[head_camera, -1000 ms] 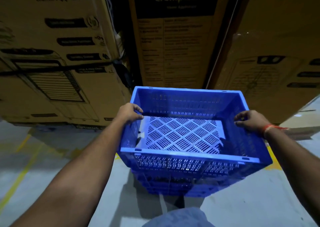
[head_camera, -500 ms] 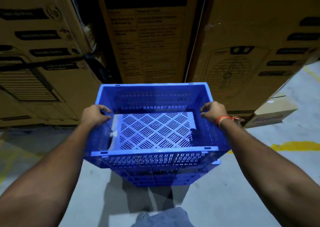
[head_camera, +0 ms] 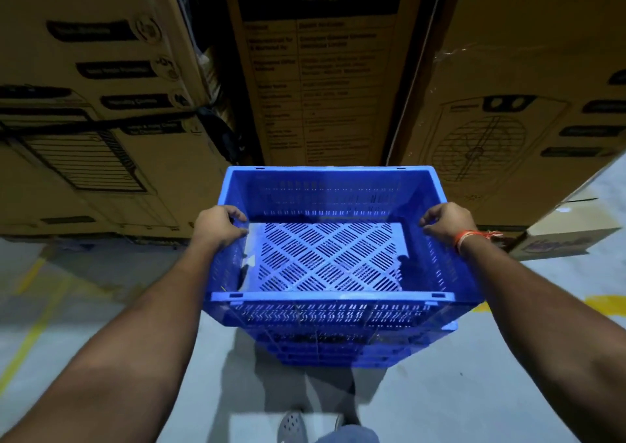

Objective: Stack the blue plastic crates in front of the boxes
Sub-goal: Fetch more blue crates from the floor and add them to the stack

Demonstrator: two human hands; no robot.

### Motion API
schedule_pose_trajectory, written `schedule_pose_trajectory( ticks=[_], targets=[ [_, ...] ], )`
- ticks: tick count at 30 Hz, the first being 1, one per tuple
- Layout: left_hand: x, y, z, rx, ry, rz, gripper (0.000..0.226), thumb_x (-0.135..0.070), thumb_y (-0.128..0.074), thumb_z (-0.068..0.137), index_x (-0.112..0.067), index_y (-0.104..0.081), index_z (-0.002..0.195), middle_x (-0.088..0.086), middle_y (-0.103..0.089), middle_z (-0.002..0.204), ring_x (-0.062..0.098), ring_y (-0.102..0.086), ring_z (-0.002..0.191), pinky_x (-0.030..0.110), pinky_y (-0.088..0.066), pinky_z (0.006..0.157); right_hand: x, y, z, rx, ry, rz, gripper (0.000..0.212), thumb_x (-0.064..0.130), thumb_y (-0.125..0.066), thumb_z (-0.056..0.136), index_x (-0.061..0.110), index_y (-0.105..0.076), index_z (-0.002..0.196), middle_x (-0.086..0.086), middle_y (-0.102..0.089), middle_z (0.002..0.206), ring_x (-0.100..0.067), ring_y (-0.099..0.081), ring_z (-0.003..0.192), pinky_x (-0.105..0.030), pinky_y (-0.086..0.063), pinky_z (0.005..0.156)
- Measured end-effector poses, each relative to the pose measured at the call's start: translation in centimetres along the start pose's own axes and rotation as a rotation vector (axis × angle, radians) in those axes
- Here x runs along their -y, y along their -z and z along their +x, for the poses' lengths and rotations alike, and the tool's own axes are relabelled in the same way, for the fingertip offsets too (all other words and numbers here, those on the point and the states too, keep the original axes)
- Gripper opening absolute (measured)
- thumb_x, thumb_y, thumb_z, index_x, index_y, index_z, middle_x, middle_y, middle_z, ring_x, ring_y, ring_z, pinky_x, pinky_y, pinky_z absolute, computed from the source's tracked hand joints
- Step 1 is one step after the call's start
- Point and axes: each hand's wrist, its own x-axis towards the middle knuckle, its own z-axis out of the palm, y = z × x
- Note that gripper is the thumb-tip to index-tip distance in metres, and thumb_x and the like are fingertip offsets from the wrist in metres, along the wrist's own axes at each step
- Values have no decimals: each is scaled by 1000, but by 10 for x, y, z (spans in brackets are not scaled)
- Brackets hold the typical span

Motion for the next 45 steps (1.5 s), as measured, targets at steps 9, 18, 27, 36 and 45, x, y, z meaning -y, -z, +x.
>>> schedule_pose_trajectory(
  ticks=[9,18,27,36,45],
  targets=[
    [-5,0,-8,-1,-20,-21,19,-29,-86,74,-26,-74,89,-5,-70,84,16,-65,80,24,-45,70,-9,-2,-8,-12,-17,-23,13,13,-78,75,24,-73,81,-2,-68,94,-16,-66,71,-25,-52,54],
    [-12,-4,-13,11,-36,-53,19,-29,-85,76,-29,-73,91,-4,-67,87,17,-64,83,28,-44,70,-9,13,-6,53,-16,-105,15,17,-81,71,29,-72,73,-1,-73,87,-12,-64,63,-19,-41,47],
    [-12,-11,-5,-13,-37,-16,20,-31,-88,73,-28,-75,89,0,-71,89,18,-65,83,29,-46,69,-10,19,-7,71,-20,-43,16,8,-77,73,20,-76,83,2,-64,63,0,-50,27,-16,-42,38],
    [-16,-11,-3,11,-33,10,18,-31,-88,74,-30,-74,86,0,-72,94,20,-69,76,30,-49,64,-5,28,-4,65,9,-66,16,12,-81,70,20,-77,83,0,-71,80,-15,-67,72,-21,-48,62],
    [-26,-21,-6,0,-46,15,15,-28,-85,77,-28,-74,88,1,-70,93,20,-66,82,30,-48,67,-18,25,-8,-4,-57,-28,13,12,-78,70,23,-73,72,2,-70,81,-16,-66,76,-21,-48,64]
  ],
)
